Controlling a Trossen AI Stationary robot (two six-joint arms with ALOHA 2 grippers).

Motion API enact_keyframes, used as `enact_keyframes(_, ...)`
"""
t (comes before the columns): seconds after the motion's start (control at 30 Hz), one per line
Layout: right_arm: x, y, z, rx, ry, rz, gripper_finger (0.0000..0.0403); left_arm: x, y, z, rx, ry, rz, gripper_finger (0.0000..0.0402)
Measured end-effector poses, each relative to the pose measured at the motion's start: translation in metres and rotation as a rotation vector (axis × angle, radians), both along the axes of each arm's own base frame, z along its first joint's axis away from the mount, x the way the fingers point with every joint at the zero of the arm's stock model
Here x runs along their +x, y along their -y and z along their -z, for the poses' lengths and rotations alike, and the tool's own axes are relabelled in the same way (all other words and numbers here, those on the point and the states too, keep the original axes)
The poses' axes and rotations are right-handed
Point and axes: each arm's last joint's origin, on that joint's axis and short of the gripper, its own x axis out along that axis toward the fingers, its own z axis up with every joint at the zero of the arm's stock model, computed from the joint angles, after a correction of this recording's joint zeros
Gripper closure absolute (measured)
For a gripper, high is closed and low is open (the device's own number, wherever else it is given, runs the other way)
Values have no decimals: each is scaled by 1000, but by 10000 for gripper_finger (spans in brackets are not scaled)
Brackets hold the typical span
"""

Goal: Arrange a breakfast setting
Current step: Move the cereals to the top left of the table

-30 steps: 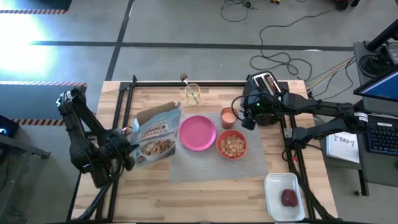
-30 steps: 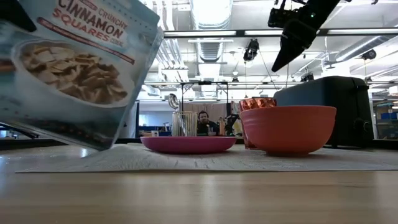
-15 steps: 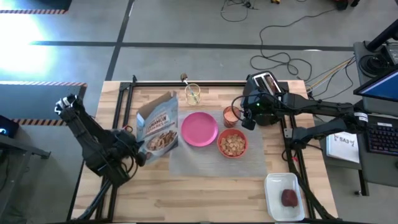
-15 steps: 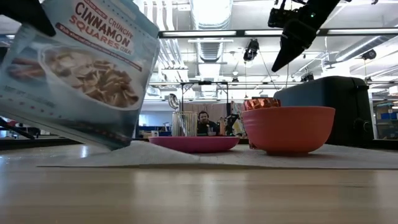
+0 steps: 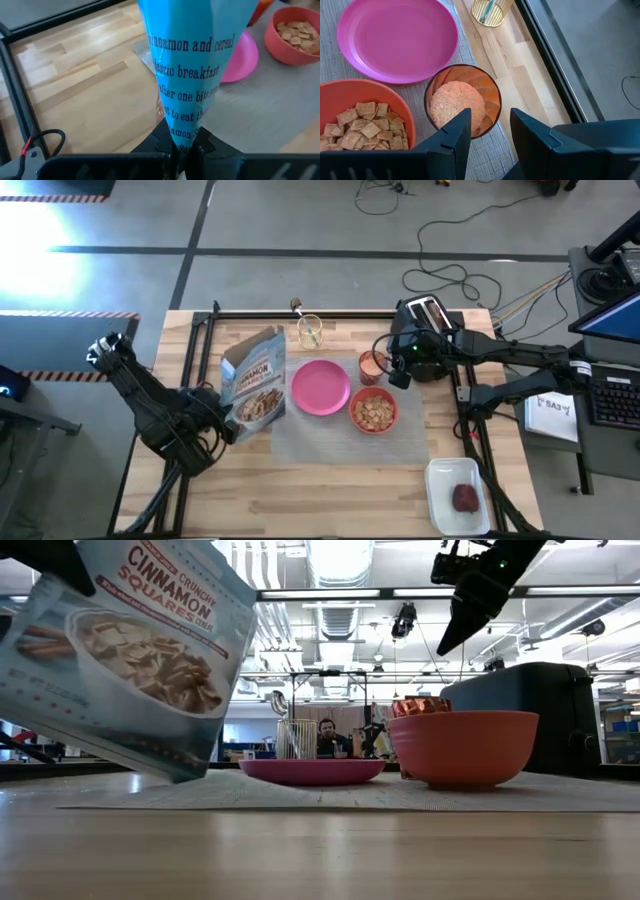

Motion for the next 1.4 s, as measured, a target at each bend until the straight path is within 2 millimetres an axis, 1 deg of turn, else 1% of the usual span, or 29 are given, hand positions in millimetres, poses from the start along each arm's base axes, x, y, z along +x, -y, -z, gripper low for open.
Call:
enact_keyframes(0.23, 0, 0, 0, 0, 0, 0, 275, 10, -13, -2, 14, -20, -59, 401)
enact_keyframes(0.5, 0, 0, 0, 0, 0, 0, 275, 25, -29, -26, -45, -56, -87, 401)
enact_keyframes(0.6, 0, 0, 0, -1, -1, -1, 275, 30, -36, -30, -47, -44, -124, 401)
enact_keyframes(0.67, 0, 0, 0, 0, 0, 0, 275, 34, -40, -28, -26, -34, -159, 402)
enact_keyframes(0.87, 0, 0, 0, -1, 0, -1, 275, 48, -52, -13, 15, -64, -279, 402)
enact_keyframes(1.2, 0, 0, 0, 0, 0, 0, 275, 69, -59, 4, 52, -102, -392, 402)
enact_keyframes(1.4, 0, 0, 0, -1, 0, 0, 275, 82, -64, 17, 83, -155, -437, 402)
